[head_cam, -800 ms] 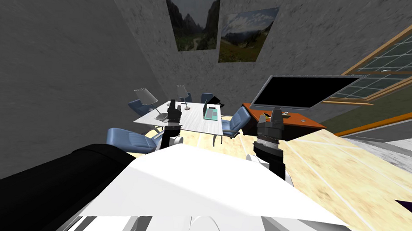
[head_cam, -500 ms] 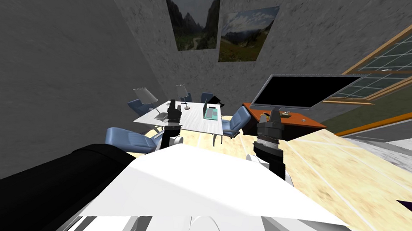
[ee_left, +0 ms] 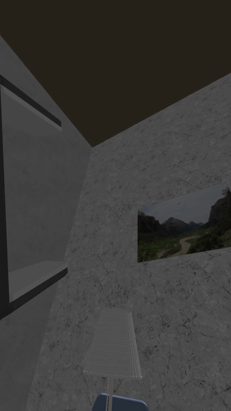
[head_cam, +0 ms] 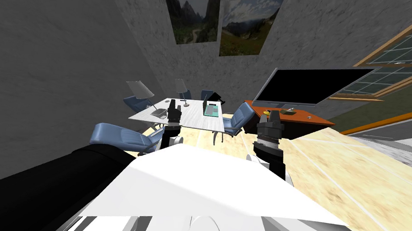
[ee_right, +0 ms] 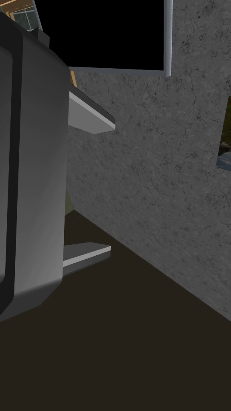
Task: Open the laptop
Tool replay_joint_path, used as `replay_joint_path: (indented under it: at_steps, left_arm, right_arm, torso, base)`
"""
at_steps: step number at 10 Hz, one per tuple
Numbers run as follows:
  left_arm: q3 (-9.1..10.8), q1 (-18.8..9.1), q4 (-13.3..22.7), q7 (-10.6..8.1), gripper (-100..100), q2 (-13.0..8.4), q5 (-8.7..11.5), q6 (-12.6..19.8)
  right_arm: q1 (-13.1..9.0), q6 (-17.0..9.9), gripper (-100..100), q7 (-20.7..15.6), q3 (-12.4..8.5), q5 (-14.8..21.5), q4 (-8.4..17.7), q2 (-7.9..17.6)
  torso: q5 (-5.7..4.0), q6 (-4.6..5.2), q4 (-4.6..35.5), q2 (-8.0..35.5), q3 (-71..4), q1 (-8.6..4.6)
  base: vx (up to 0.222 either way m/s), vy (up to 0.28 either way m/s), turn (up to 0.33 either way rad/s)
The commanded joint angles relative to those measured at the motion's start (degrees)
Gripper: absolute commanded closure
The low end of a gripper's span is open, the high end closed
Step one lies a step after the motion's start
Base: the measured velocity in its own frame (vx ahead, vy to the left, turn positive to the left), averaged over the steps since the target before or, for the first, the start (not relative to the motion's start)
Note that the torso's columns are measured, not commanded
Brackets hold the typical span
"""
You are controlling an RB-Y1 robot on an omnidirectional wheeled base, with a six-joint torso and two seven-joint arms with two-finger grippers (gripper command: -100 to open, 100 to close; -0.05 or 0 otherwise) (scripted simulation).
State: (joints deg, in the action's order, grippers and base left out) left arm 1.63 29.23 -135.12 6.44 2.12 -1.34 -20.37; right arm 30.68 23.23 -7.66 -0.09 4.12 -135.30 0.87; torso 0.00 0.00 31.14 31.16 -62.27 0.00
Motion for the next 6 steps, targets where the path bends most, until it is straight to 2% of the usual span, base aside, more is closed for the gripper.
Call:
replay_joint_path:
  at_steps: [1, 2, 3, 6]
  left_arm:
    - [0.00, 0.0, 0.0, 0.00, 0, 0.0, 0.0, 0.0]
    - [0.26, -0.3, 0.3, 0.03, -100, -1.9, -0.1, 0.5]
    - [0.52, -0.7, 0.6, 0.07, -100, -3.2, -0.1, 0.9]
    - [1.77, -2.3, 2.0, 0.23, -100, -6.8, -0.5, 3.1]
  right_arm:
    - [0.0, 0.0, 0, 0.0, 0.0, 0.0, 0.0, 0.0]
    - [0.0, 0.0, 0, 0.0, 0.0, 0.0, 0.0, 0.0]
    - [0.0, 0.0, 0, 0.0, 0.0, 0.0, 0.0, 0.0]
    - [0.0, 0.0, 0, 0.0, 0.0, 0.0, 0.0, 0.0]
  torso:
    - [0.00, 0.00, 4.2, 4.2, -8.5, 0.00]
    - [0.00, 0.00, 8.5, 8.5, -16.9, 0.00]
    - [0.01, 0.01, 10.3, 10.4, -20.9, 0.01]
    - [0.00, 0.01, 11.1, 11.1, -22.3, 0.01]
  base:
    - [0.000, 0.000, 0.000]
    - [0.005, 0.000, -0.032]
    - [0.000, 0.001, -0.050]
    - [-0.003, 0.004, -0.086]
